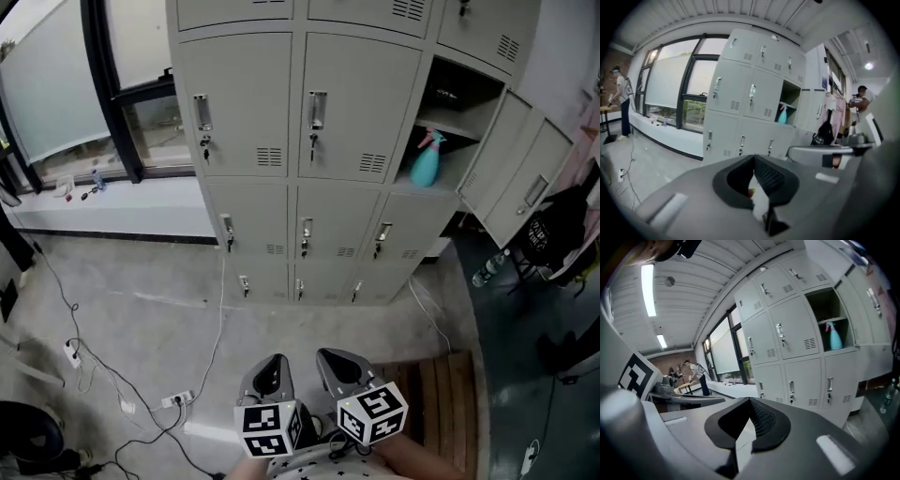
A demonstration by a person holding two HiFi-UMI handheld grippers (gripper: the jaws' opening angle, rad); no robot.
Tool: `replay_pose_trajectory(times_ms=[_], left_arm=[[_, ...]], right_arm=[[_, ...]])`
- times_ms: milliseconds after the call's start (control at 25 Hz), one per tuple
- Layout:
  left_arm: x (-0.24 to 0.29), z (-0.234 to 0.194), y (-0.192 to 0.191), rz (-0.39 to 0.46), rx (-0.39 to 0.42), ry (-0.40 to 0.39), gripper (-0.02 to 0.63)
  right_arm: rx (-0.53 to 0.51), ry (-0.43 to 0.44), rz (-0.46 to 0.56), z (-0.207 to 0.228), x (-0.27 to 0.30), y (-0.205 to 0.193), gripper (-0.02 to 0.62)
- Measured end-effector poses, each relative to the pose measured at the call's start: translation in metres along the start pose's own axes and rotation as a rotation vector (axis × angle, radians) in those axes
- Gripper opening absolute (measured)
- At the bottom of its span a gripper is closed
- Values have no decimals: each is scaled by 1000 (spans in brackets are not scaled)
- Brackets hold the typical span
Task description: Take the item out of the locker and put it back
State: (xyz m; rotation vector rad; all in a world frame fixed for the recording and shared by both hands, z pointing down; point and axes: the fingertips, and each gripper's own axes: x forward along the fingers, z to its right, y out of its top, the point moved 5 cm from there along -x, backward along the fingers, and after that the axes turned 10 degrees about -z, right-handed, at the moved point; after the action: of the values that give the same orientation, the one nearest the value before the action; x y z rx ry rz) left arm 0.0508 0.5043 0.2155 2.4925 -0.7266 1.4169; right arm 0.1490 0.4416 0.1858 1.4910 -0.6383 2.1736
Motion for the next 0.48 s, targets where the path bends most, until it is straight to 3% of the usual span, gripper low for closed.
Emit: replay_pose_trajectory(times_ms=[240,480], left_arm=[[64,55,24,-45,91,-142,6],[134,95,47,-76,160,-233,6]], right_arm=[[129,-171,29,80,-24,-5,-1],[209,-300,52,155,-29,-3,-2]])
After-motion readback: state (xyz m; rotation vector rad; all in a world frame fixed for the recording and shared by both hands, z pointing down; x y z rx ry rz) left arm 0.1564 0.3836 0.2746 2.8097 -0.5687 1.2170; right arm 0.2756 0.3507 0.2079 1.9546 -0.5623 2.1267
